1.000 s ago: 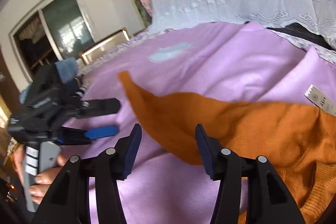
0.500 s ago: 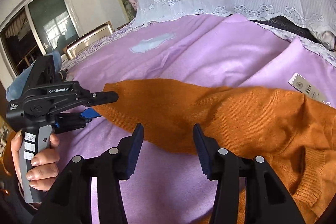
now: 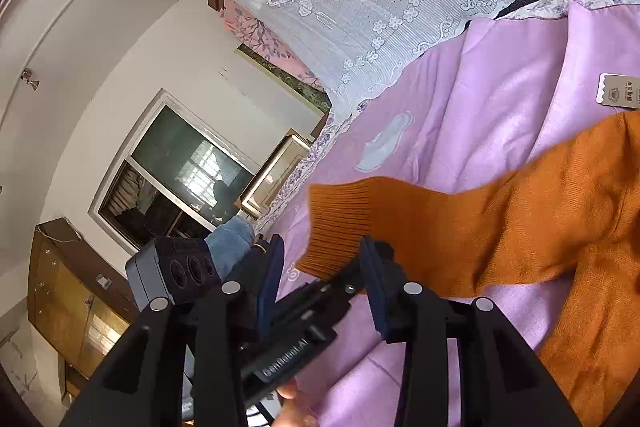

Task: Fold small clothes
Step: 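Fold the held sleeve across the cardigan front and open the left gripper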

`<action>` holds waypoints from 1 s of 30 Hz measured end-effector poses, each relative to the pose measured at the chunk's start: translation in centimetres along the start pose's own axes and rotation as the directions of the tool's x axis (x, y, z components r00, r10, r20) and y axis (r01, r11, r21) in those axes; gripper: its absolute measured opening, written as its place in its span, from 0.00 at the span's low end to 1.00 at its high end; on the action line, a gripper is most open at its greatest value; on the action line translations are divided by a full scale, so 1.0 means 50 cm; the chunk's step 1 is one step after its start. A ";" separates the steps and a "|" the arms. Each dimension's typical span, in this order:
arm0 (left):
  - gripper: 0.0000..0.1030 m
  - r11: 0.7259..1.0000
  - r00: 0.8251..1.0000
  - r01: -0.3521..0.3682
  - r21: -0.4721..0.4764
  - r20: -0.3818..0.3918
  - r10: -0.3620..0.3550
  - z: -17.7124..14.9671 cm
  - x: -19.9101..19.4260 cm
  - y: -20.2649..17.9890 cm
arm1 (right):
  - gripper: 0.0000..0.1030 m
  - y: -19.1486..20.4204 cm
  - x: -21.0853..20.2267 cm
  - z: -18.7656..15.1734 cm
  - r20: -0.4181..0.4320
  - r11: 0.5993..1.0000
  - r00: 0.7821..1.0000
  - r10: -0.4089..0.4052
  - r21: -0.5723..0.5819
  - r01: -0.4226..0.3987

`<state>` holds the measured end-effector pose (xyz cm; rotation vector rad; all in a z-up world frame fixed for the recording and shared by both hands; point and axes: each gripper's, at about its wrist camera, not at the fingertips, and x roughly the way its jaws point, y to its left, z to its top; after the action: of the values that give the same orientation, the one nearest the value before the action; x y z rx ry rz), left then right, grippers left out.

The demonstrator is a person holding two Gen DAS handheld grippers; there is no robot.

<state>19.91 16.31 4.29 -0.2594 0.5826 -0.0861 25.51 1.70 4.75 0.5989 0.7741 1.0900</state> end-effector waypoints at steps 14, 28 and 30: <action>0.05 0.974 0.999 0.052 0.219 -0.026 -0.047 -0.032 0.043 -0.204 | 0.25 -0.070 -0.161 0.001 0.115 0.976 0.974 -0.195 0.116 0.182; 0.05 0.910 0.994 0.106 0.401 -0.040 -0.098 -0.027 0.099 -0.500 | 0.08 -0.138 -0.416 0.014 0.259 0.961 0.927 -0.271 0.134 0.243; 0.05 0.900 0.993 0.118 0.420 -0.049 -0.107 -0.038 0.115 -0.539 | 0.08 -0.157 -0.453 0.018 0.276 0.956 0.917 -0.288 0.147 0.256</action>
<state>23.45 -10.97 6.87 0.1322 0.5583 -0.3249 24.72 -22.26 5.08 0.7035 0.6351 0.6851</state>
